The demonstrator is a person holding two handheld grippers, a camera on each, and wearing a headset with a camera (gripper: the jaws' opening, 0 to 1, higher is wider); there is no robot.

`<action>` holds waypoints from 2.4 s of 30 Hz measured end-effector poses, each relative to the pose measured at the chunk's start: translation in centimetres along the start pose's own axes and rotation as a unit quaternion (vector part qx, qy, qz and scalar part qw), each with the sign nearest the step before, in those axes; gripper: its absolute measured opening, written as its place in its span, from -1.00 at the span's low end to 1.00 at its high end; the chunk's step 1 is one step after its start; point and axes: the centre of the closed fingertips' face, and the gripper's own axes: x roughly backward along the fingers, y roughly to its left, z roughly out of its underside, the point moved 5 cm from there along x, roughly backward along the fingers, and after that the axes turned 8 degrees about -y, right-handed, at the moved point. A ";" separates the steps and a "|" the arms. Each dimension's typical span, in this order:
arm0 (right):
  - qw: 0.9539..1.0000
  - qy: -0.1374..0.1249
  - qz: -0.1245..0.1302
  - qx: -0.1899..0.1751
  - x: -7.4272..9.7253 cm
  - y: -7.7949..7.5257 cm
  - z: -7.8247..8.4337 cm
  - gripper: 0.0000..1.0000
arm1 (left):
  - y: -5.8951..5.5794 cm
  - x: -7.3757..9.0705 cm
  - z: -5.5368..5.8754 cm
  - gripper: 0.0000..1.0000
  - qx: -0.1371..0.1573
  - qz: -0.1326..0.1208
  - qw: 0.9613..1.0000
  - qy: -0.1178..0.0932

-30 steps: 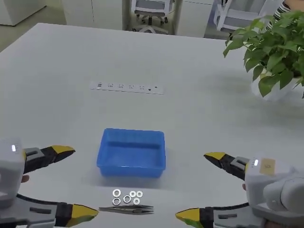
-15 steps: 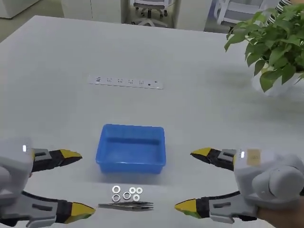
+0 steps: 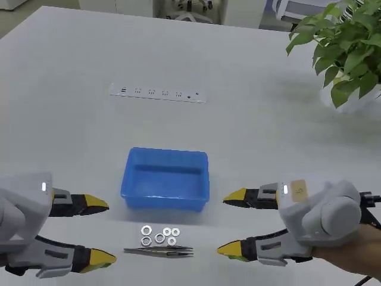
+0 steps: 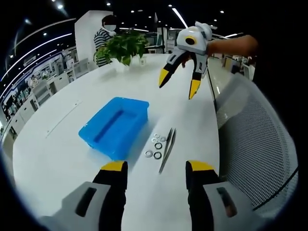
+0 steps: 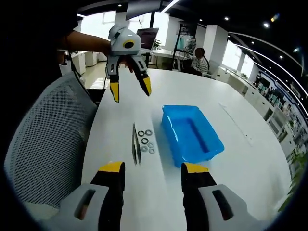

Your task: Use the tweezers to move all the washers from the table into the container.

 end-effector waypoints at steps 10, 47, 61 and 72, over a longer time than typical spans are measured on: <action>0.999 0.013 -0.033 0.009 -2.0 0.5 0.3 -0.30 | -0.2 -1.1 0.9 -0.17 -0.012 0.026 0.999 0.017; 0.992 0.064 -0.108 0.023 -8.5 2.3 2.2 -0.63 | -0.1 -5.2 3.9 -0.75 -0.067 0.102 0.986 0.110; 0.991 0.076 -0.110 0.019 -9.0 2.6 3.0 -0.74 | -0.2 -6.0 4.1 -0.86 -0.072 0.108 0.985 0.114; 0.992 0.072 -0.106 0.015 -9.0 2.6 3.0 -0.77 | -0.6 -5.8 3.9 -0.88 -0.078 0.108 0.985 0.109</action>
